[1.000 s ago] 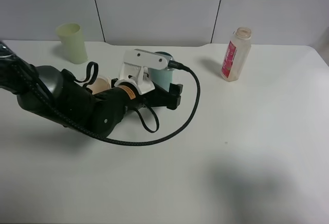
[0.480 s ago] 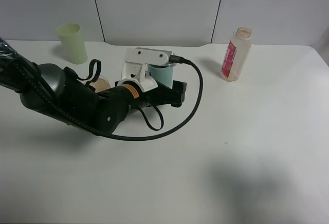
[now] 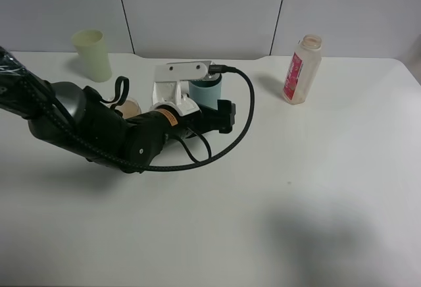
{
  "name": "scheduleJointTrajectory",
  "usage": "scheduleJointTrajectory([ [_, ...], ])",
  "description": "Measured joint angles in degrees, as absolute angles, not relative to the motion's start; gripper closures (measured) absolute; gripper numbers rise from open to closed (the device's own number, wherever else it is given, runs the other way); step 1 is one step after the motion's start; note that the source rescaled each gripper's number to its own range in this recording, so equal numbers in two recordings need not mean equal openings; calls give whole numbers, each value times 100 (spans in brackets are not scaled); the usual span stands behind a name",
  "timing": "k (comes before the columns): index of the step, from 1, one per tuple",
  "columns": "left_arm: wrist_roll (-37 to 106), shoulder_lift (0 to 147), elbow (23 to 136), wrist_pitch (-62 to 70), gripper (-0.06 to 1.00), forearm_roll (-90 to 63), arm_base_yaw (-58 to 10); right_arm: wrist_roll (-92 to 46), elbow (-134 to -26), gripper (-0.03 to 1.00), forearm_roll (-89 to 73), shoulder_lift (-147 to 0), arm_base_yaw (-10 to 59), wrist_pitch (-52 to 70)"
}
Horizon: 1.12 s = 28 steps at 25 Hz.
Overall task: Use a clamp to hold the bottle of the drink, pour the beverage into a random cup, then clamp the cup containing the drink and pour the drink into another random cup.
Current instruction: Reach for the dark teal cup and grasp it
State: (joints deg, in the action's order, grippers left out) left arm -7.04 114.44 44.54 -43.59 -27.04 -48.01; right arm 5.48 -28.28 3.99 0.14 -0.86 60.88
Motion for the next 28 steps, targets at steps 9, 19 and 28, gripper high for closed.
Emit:
scheduleJointTrajectory([
  [9, -260, 11535, 4849, -4023, -5, -3439, -5206, 548, -2828, -3, 399, 14, -86, 6088],
  [19, 0, 11609, 5193, -3988, -5, -4783, -5583, 548, -2828, -3, 399, 14, -86, 6088],
  [28, 0, 11945, 5366, -4010, 7, -4946, -5600, 584, -2828, -3, 409, 14, -86, 6088],
])
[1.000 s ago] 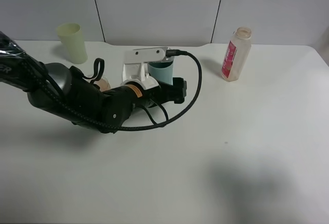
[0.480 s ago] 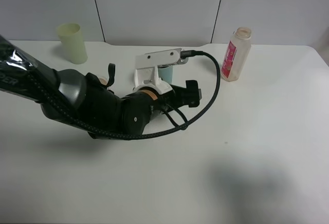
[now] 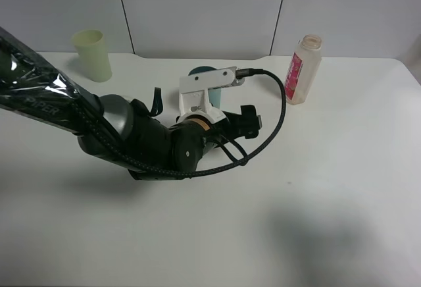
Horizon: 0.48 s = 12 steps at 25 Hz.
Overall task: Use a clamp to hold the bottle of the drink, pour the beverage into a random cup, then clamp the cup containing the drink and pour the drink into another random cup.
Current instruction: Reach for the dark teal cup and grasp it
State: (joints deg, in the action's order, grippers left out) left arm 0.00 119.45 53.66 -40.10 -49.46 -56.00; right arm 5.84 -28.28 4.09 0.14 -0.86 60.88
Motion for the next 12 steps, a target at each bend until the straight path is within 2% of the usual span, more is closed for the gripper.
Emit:
scheduleJointTrajectory([
  [12, 0, 12301, 5375, -4450, 10, -4688, -5352, 842, -2828, -3, 624, 14, -86, 6088],
])
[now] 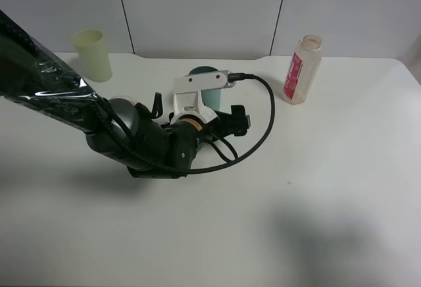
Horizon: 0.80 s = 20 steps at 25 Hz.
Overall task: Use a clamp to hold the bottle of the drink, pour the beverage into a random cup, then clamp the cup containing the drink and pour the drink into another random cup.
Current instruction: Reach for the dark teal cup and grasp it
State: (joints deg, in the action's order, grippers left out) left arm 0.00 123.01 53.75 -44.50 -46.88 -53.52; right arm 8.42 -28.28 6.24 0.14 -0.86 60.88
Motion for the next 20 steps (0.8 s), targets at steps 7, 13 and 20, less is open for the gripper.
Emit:
scheduleJointTrajectory([
  [7, 145, 12338, 5375, -4603, 10, -4146, -5044, 886, -2828, -3, 700, 14, -86, 6088],
  [13, 400, 12427, 5375, -4802, 10, -4021, -4982, 886, -2828, -3, 700, 14, -86, 6088],
  [20, 464, 12694, 5380, -4993, 11, -3990, -4944, 886, -2828, -3, 700, 14, -86, 6088],
])
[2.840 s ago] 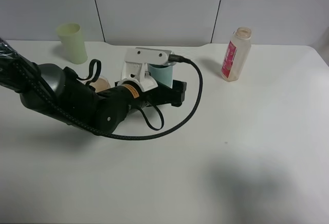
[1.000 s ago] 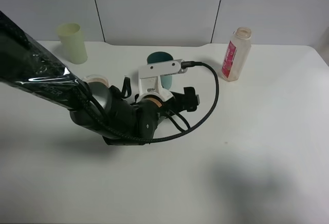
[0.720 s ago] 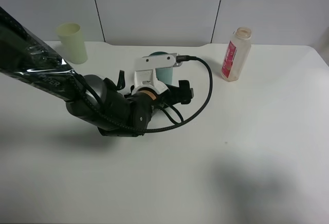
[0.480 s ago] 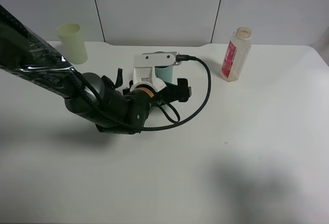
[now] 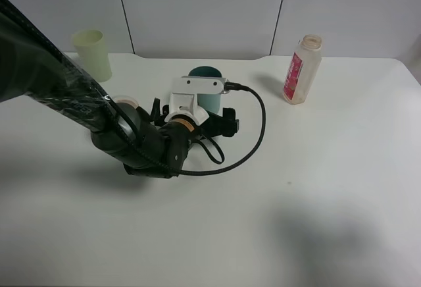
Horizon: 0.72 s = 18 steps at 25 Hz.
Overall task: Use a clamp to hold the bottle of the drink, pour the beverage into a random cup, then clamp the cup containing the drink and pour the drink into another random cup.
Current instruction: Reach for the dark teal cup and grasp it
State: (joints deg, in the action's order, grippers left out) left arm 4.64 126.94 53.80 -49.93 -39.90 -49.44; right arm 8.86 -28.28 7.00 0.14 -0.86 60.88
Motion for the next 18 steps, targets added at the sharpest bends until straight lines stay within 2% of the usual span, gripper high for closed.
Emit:
scheduleJointTrajectory([
  [18, 466, 12799, 5380, -5213, 11, -3365, -4506, 886, -2828, -3, 701, 14, -86, 6088],
])
